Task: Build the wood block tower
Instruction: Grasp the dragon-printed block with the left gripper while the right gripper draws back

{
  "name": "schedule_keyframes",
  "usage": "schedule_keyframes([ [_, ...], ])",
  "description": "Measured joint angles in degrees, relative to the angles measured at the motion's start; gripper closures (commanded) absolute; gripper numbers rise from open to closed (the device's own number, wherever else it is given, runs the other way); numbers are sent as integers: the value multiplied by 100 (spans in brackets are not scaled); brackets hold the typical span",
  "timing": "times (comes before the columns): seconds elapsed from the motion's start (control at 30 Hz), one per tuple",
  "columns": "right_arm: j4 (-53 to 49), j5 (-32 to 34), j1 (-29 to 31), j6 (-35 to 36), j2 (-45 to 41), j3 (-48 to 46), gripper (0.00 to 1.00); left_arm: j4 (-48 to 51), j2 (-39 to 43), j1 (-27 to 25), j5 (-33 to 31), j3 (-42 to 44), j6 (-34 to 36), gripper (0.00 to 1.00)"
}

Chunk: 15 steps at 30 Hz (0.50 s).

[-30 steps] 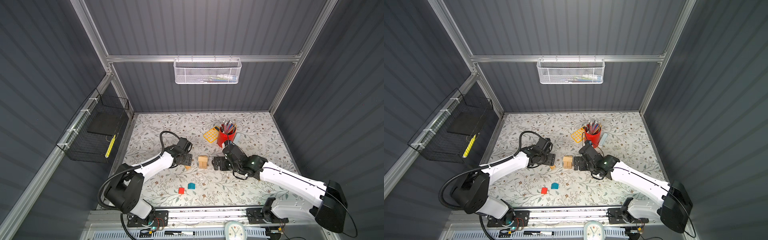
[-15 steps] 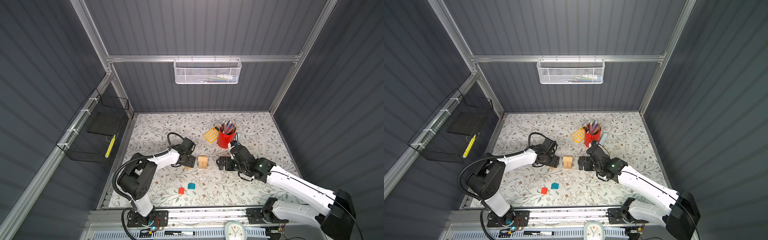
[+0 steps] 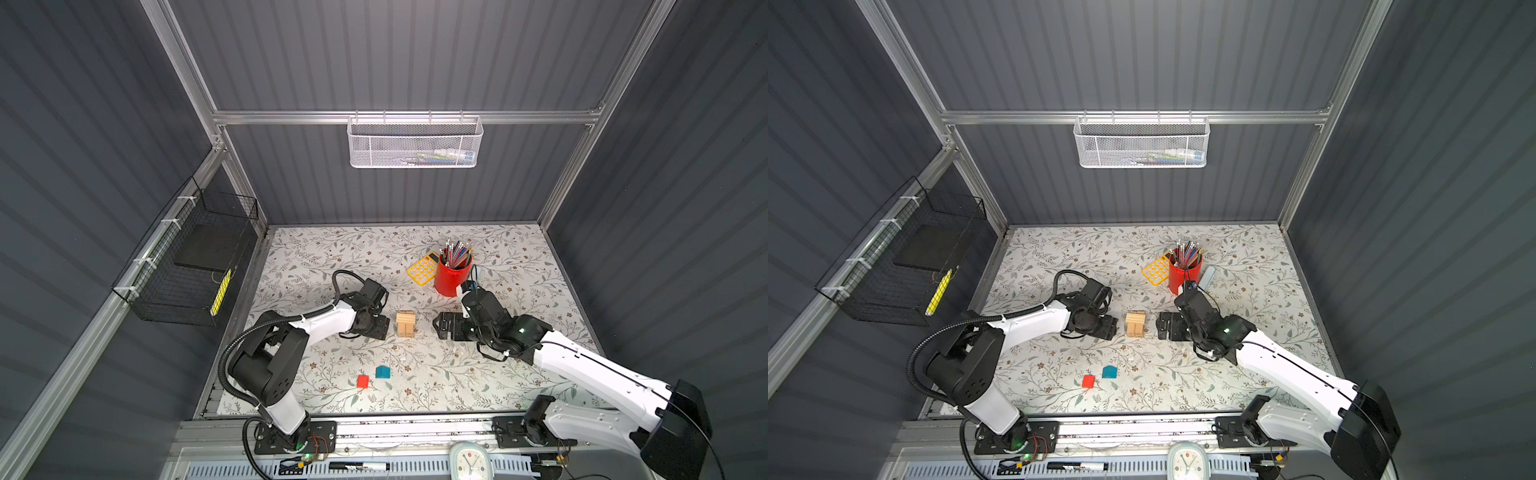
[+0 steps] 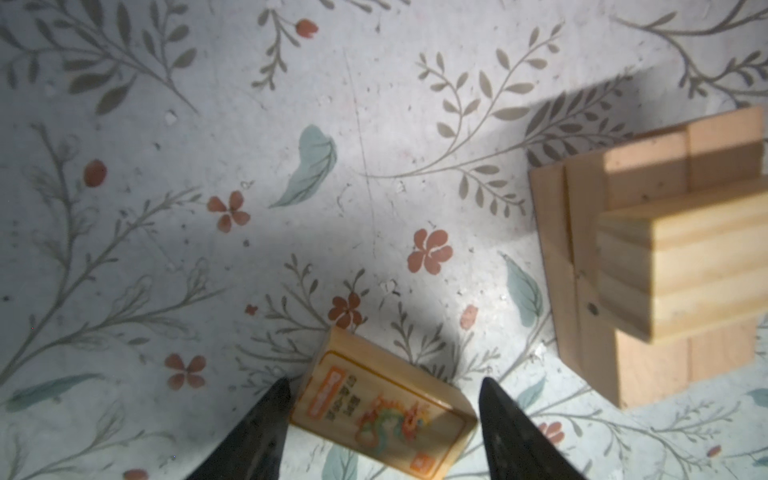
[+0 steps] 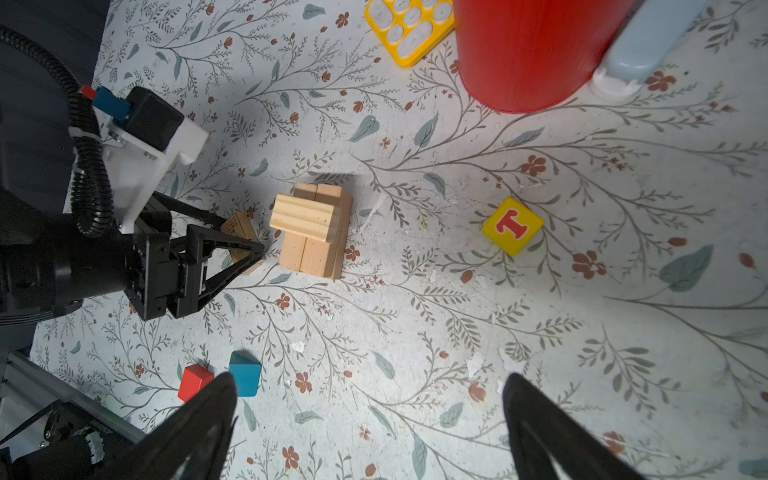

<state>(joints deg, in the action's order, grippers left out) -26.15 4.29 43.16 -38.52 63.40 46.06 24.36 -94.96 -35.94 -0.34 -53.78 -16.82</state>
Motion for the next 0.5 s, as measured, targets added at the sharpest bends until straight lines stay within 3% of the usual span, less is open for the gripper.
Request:
schedule_keyframes([
  [0.5,15,-48,-37,-2,234,0,1,481,271,-278,-291,22,-2,22],
])
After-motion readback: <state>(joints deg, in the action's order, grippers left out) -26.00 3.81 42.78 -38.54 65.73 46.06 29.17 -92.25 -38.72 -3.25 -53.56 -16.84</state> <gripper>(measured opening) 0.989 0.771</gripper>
